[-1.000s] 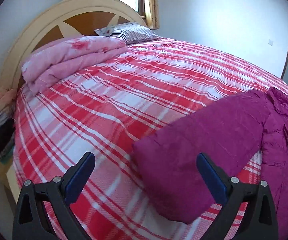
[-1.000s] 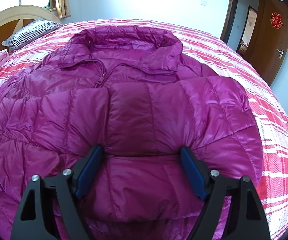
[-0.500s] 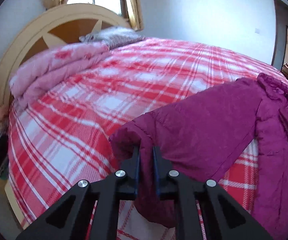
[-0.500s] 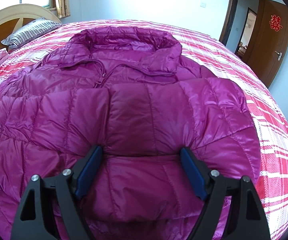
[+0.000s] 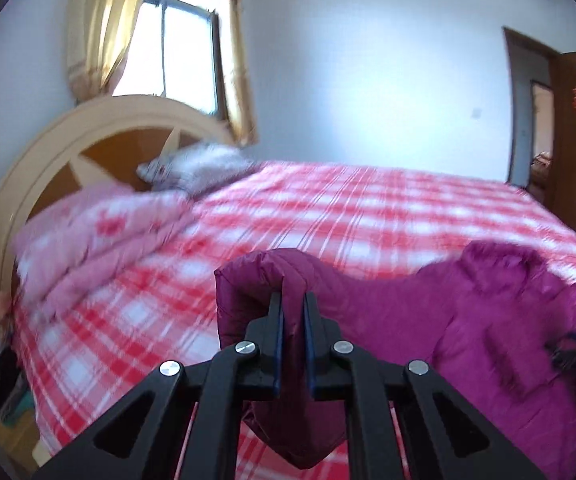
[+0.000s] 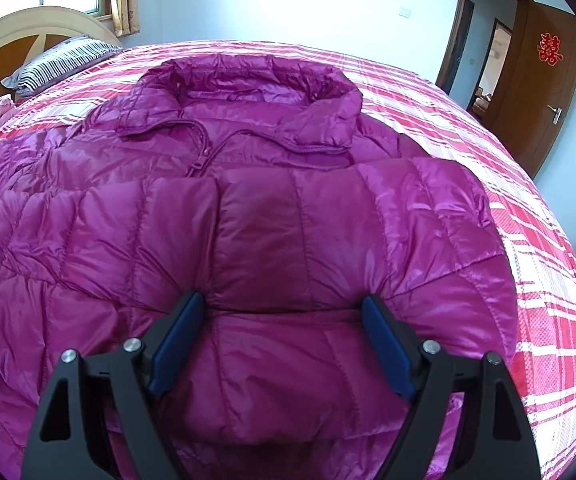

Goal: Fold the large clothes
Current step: 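Grasp the other sleeve cuff with the left gripper and lift it, then fold the held sleeve across the jacket front with the left gripper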

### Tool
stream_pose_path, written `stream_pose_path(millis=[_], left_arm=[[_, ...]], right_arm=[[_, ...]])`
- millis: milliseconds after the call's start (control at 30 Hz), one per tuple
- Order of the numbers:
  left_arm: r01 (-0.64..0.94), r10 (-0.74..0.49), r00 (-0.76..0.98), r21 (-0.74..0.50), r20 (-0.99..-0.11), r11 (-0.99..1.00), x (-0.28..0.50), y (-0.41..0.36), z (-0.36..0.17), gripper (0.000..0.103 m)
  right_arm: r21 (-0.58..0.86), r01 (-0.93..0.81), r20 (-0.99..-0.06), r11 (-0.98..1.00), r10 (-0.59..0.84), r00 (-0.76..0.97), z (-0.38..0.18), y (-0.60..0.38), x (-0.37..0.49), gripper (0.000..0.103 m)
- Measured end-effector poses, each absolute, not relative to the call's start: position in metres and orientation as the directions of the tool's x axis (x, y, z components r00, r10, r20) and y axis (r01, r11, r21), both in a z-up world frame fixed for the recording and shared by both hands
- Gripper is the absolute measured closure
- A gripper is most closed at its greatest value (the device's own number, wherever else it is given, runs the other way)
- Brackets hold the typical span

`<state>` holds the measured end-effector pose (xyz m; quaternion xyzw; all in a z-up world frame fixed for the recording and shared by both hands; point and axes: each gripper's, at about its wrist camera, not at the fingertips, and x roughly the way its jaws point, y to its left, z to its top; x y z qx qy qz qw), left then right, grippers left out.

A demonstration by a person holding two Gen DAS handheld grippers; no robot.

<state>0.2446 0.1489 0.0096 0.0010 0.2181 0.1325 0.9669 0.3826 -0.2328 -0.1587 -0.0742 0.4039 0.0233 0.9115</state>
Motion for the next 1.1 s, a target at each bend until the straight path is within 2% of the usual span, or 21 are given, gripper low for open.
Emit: stream_pose_path(millis=[167,367,567,733,867,933,1000,1067,1100], left_arm=[[-0.104,0.129,0.927,0.09,-0.352,0.991,0.253,0.091,0.057,0.096],[0.078,-0.031,0.943,0.128,-0.331,0.989,0.274,-0.006,0.069,0.096],[0.231,-0.143,0.905,0.18,-0.401,0.956,0.306,-0.1,0.033,0.096],[0.272,-0.152,0.875,0.205,-0.46,0.94,0.329,-0.152,-0.008,0.096],[0.295,-0.17,0.849,0.181,-0.501,0.938,0.334,-0.172,-0.014,0.095],[0.316,-0.201,0.842,0.155,-0.501,0.936,0.326,-0.176,-0.008,0.095],[0.339,-0.243,0.856,0.14,-0.456,0.93,0.311,-0.17,0.005,0.093],[0.33,-0.252,0.873,0.126,-0.417,0.935,0.302,-0.155,0.014,0.071],[0.308,-0.239,0.884,0.117,-0.401,0.944,0.3,-0.145,0.017,0.034]], right_arm=[[-0.11,-0.095,-0.739,0.989,-0.018,0.673,-0.159,-0.234,0.383,0.016],[-0.083,-0.092,-0.739,0.992,0.0,0.674,-0.158,-0.237,0.383,0.015],[-0.067,-0.083,-0.734,0.994,0.007,0.68,-0.157,-0.239,0.382,0.012],[-0.048,-0.075,-0.729,0.996,0.016,0.684,-0.156,-0.242,0.382,0.008],[-0.034,-0.074,-0.73,0.997,0.027,0.683,-0.157,-0.244,0.382,0.005],[-0.013,-0.077,-0.728,0.997,0.044,0.684,-0.156,-0.246,0.382,0.003],[-0.002,-0.077,-0.726,0.997,0.052,0.686,-0.155,-0.247,0.381,0.001],[-0.006,-0.077,-0.726,0.997,0.048,0.686,-0.155,-0.247,0.381,0.001],[-0.008,-0.076,-0.726,0.997,0.047,0.686,-0.155,-0.247,0.381,0.001]])
